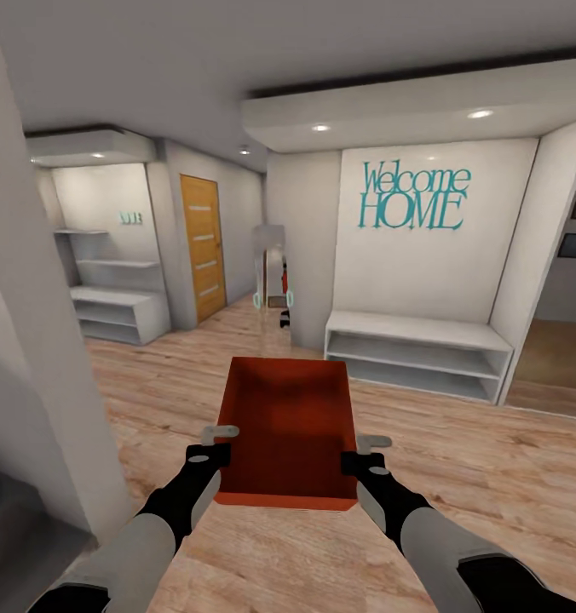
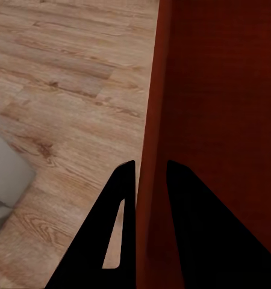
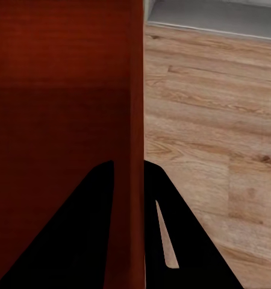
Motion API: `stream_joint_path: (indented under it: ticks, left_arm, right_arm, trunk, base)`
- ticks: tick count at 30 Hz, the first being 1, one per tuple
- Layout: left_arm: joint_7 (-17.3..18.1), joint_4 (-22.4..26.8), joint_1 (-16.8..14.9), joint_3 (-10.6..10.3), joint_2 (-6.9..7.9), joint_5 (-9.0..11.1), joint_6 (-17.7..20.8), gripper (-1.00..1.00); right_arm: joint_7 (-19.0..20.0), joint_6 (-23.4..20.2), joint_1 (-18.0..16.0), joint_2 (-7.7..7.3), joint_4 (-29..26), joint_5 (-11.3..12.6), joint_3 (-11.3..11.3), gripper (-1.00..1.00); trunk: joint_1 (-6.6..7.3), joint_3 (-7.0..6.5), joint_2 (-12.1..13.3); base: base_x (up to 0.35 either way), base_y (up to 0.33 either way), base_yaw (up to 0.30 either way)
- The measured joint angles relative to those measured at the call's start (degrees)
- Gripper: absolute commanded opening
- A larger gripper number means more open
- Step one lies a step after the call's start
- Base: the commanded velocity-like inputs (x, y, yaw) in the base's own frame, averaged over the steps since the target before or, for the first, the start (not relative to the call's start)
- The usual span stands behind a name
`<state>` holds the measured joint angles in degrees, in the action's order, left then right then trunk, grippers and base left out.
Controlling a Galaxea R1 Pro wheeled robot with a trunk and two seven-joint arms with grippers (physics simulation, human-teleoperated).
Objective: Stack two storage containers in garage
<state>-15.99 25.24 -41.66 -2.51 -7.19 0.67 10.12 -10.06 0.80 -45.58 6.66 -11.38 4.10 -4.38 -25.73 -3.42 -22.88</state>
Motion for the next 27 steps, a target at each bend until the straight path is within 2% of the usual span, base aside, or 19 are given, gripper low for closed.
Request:
stream_joint_path:
  ticks: [9,21,27]
  left_arm:
    - [-0.04,0.04,0.01,-0.02,-0.01,0.02,-0.03,-1.00]
    - [0.00,0.08,0.01,-0.05,0.04,0.08,-0.03,-1.00]
    - [0.01,0.08,0.00,-0.02,0.02,0.02,-0.04,-1.00]
  right_arm:
    - [0.01,0.03,0.00,-0.01,-0.02,0.00,-0.01,-1.00]
    - [-0.02,0.03,-0.01,0.03,-0.03,-0.06,0.04,-1.00]
    - [-0.03,0.03,0.00,0.02,-0.07,-0.02,0.01,-1.00]
  trunk:
    - [0.00,0.00,0.00]
    - [0.00,0.00,0.00]
    - [0.00,0.00,0.00]
  base:
    - [0.324,0.000,0.015]
    - [0.324,0.000,0.249]
    - [0.324,0.000,0.062]
